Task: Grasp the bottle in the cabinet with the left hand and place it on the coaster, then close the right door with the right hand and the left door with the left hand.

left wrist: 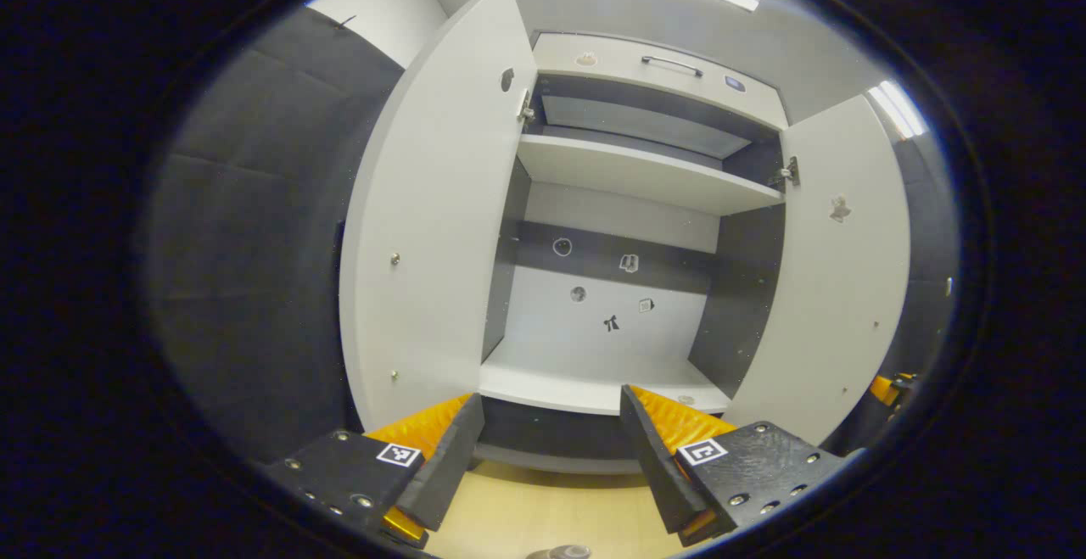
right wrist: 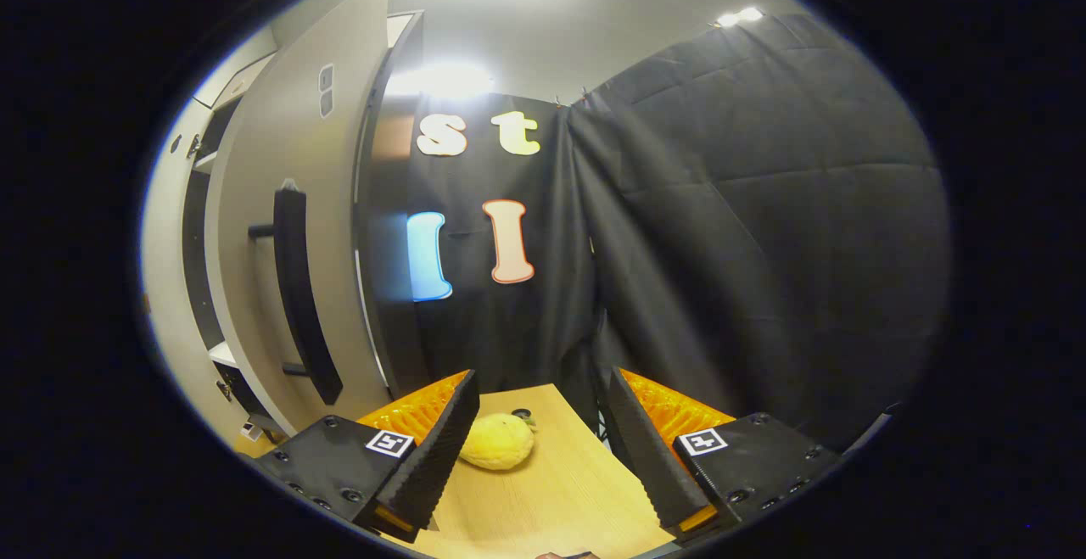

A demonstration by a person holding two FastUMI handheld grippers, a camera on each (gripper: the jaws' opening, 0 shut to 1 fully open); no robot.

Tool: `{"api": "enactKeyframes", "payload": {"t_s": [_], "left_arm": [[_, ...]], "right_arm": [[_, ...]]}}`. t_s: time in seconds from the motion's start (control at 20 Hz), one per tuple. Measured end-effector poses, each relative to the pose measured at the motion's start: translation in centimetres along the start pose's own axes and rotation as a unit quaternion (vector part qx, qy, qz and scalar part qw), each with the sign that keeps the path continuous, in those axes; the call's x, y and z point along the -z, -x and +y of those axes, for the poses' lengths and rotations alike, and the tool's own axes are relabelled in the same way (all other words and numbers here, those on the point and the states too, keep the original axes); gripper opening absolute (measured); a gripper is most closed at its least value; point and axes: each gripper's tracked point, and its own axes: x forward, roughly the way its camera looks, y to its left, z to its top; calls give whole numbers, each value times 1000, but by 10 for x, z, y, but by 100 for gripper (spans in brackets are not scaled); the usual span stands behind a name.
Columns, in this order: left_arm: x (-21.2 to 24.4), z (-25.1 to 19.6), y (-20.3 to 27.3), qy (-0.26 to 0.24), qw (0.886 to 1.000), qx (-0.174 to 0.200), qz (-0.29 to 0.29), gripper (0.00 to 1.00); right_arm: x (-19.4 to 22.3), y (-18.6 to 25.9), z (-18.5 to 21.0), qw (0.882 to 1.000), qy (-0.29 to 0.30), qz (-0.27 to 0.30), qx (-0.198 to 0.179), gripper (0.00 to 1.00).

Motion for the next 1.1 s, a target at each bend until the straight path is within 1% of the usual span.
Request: {"api": "enactKeyframes", "payload": {"t_s": [0.15,0.2,0.25,0.3,0.35,0.4,0.45,0.5,0.55,0.6,0.7,0.75,0.8,0.9,0.95,1.05,1.1], "left_arm": [[8,6,4,-23,999,-36,0,94],[15,5,9,-27,998,-48,3,94],[20,2,15,-25,998,-56,5,91],[26,-3,22,-17,998,-62,6,94],[30,-9,29,-8,998,-66,6,94],[34,-11,37,-2,997,-74,7,94],[37,-11,46,0,996,-85,6,94],[40,-11,54,2,995,-98,6,99],[44,-9,61,4,994,-107,8,94],[44,-9,67,5,994,-110,8,94],[44,-4,78,-2,994,-112,1,94],[45,2,82,-10,993,-117,0,94],[47,9,85,-19,992,-122,0,94],[49,19,87,-26,992,-125,2,94],[49,22,88,-24,992,-122,2,94],[46,27,88,-34,993,-112,-1,94],[46,32,88,-47,993,-109,-1,94]], "right_arm": [[-29,-16,12,998,-5,-20,-53,97],[-36,-20,17,997,-1,-25,-70,94],[-43,-24,22,996,4,-29,-86,94],[-48,-27,27,994,10,-35,-103,94],[-53,-29,34,992,13,-40,-118,94],[-57,-30,43,989,13,-43,-139,98],[-59,-30,53,986,12,-40,-161,98],[-59,-32,61,983,12,-36,-181,95],[-60,-30,69,980,12,-34,-196,95],[-65,-25,73,978,10,-33,-207,98],[-66,-20,83,975,6,-36,-219,98],[-61,-19,84,976,9,-30,-216,98],[-54,-17,83,976,10,-22,-216,94],[-49,-13,85,978,4,-16,-209,96],[-51,-10,87,979,-1,-22,-203,92],[-52,-8,88,982,5,-31,-187,91],[-50,-5,89,984,12,-30,-178,95]]}}
